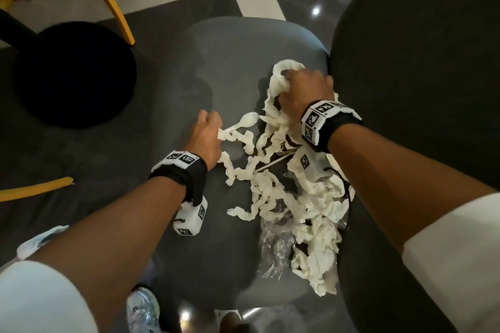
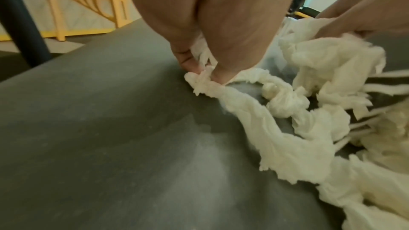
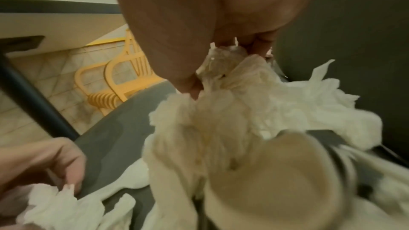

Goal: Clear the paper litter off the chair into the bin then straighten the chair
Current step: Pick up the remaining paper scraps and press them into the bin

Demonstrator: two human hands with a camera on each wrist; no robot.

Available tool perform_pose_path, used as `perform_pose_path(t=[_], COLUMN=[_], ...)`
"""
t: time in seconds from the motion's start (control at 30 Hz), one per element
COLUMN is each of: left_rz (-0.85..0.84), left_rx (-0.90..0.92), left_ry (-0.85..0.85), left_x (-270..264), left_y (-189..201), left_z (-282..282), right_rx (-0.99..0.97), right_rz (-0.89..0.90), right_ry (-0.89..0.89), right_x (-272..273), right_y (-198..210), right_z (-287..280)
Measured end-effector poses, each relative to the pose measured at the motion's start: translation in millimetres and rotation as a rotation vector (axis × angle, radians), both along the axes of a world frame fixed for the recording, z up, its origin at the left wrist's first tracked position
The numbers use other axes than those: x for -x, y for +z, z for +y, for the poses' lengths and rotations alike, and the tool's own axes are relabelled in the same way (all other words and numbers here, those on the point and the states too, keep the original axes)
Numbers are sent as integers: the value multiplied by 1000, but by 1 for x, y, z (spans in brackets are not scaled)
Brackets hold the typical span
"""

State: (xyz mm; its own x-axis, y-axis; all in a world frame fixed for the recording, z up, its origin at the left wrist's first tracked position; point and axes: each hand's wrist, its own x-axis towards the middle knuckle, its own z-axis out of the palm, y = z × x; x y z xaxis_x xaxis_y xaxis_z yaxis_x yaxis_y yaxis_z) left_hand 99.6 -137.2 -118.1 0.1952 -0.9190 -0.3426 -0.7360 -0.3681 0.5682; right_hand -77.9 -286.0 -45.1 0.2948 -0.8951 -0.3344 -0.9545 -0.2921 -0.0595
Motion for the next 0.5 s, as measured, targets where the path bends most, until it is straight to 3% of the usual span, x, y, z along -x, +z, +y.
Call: perform_pose_path(t=[0.17,0.33,0.5], left_rz=[12,7,151], left_rx=[-160,-127,-178], left_ry=[112,233,458], left_x=[-22,-44,-69], left_y=[7,13,17], left_z=[22,54,97], right_rx=[45,3,-171], right_rz=[-78,-220,-441], right_ry=[212,379,302], right_x=[-49,-114,-154], right_y=[26,44,46], right_z=[15,68,114])
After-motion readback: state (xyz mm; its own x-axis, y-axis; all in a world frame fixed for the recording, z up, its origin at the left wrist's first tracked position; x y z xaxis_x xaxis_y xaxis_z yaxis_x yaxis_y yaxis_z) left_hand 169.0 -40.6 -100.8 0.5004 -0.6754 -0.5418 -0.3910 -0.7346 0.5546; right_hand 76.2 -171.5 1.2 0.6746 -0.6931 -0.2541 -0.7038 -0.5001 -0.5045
